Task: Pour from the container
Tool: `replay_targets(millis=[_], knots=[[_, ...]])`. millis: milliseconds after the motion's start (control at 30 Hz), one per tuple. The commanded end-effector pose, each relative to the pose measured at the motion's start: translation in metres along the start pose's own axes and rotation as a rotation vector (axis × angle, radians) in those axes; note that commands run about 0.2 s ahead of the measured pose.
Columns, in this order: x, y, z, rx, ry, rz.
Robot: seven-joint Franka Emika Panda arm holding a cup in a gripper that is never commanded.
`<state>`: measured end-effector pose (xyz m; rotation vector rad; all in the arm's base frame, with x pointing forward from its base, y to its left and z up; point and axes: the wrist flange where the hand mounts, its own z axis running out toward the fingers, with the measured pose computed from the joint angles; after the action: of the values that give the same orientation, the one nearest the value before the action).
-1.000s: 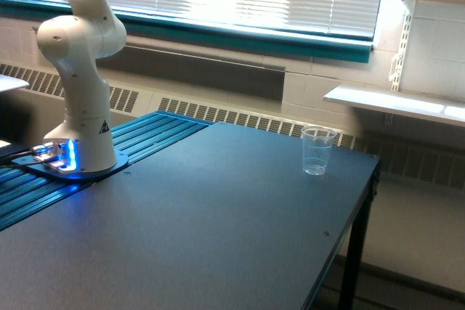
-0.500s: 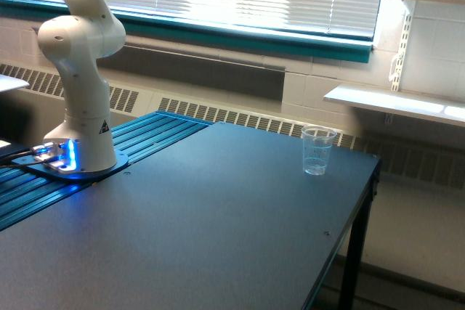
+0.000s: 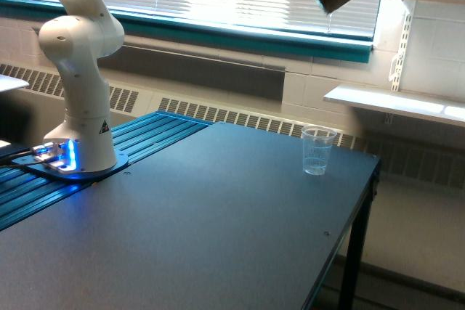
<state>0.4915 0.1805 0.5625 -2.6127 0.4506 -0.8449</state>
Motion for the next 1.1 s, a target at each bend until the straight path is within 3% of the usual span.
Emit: replay_targets(millis=[33,533,1100], knots=[[-0.024,0.005,0.004,-0.019,-0.011,-0.051],[-0.077,0.031,0.039,-0.050,-0.107,-0.048],[-0.122,0.034,0.077,-0.129,-0.190,-0.114]])
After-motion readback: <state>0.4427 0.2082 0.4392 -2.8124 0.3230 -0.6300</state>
